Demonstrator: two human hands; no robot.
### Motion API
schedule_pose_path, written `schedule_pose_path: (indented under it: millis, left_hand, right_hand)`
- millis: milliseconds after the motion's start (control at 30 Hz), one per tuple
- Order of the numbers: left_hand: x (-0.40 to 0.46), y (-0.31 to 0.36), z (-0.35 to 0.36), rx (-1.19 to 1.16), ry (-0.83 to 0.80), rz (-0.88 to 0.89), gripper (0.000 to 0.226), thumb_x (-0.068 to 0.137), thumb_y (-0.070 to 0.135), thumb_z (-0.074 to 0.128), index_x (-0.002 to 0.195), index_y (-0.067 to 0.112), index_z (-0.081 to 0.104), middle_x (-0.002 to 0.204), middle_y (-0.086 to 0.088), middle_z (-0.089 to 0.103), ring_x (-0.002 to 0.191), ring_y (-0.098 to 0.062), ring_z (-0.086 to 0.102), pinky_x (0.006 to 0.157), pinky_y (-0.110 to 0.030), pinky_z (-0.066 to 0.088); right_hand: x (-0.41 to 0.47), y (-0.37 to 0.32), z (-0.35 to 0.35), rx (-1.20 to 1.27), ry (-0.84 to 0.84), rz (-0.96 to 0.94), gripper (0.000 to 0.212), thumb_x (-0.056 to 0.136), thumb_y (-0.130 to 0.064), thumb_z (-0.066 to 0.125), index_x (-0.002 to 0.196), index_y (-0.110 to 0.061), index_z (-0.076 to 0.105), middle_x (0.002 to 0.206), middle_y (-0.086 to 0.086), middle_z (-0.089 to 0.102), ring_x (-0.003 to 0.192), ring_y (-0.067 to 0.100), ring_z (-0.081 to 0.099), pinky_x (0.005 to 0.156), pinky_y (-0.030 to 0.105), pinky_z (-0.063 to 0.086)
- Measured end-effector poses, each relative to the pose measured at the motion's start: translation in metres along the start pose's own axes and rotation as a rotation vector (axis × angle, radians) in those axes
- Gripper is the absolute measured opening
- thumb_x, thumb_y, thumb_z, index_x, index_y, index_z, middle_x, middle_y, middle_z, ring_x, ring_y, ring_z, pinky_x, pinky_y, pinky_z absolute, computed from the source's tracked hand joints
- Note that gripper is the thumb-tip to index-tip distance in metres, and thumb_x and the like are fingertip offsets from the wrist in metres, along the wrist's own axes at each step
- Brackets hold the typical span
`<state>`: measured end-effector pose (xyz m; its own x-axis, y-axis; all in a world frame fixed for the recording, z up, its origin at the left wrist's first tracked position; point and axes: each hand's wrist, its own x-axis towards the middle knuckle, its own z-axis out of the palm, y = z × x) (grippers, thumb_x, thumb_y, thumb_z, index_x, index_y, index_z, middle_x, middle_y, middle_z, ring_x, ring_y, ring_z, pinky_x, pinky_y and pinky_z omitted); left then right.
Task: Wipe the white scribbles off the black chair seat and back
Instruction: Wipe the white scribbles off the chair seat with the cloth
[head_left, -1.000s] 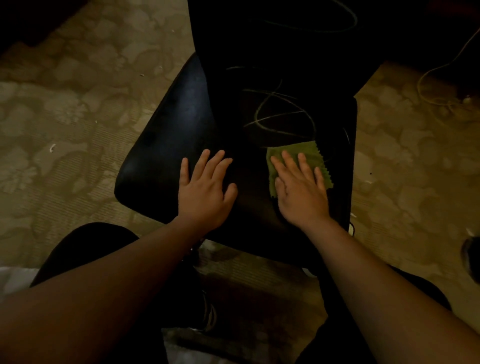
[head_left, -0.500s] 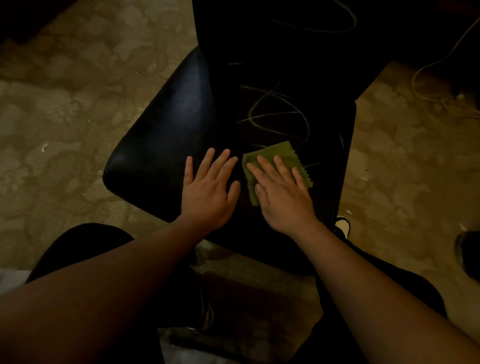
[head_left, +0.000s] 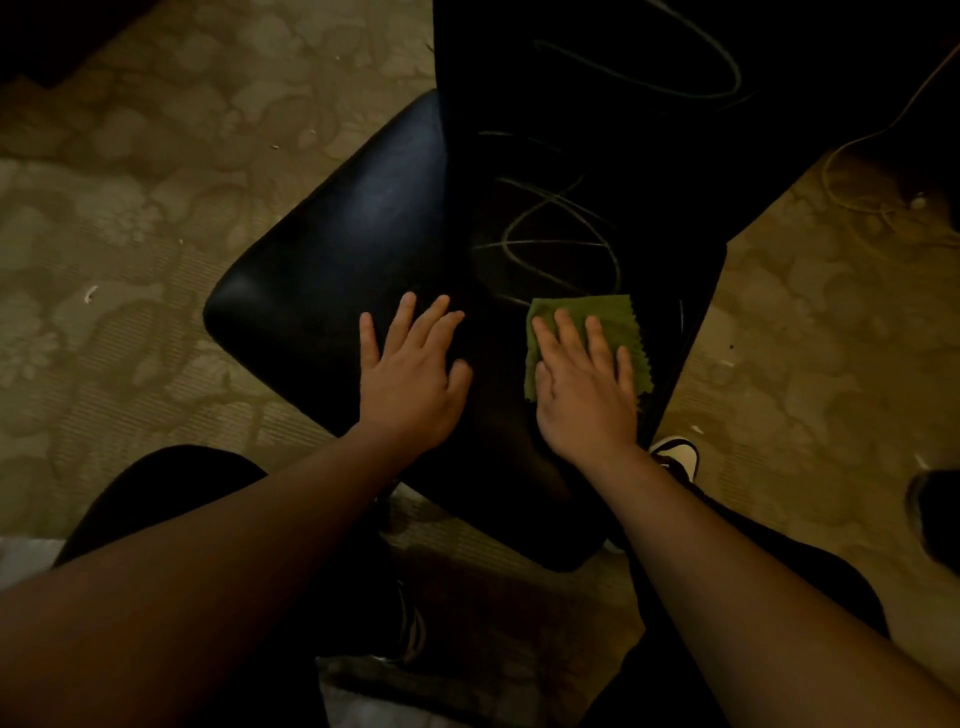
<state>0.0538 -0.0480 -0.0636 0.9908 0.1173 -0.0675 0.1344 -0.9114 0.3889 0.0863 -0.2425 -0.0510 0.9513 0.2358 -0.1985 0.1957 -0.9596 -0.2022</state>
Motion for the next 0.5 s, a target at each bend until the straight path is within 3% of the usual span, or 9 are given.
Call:
schedule_pose_path:
  millis: [233,500]
  left_hand:
    - [-0.009,0.027,0.013,0.015,-0.017,-0.083,0.067,0.101,0.05,0.03,0.163,0.028,0.014,0.172,0.007,0.002,0.157,-0.025,-0.017,0.12,-0.061,-0.018]
    - [-0.006,0.005,0.011,0.053,0.029,-0.023,0.067,0.1,0.057,0.03,0.161,0.033,0.021,0.171,0.011,0.01,0.158,-0.018,-0.009,0.123,-0.055,-0.014]
  right_hand:
    - [-0.012,-0.024,0.007,-0.044,-0.039,-0.128,0.055,0.107,-0.04,0.02,0.161,-0.038,0.005,0.17,-0.012,-0.002,0.156,0.019,-0.01,0.125,0.053,0.002]
    - [-0.009,-0.023,0.003,0.003,-0.062,-0.184,0.053,0.109,-0.041,0.019,0.16,-0.042,0.006,0.169,-0.017,-0.002,0.155,0.012,-0.011,0.125,0.047,-0.002]
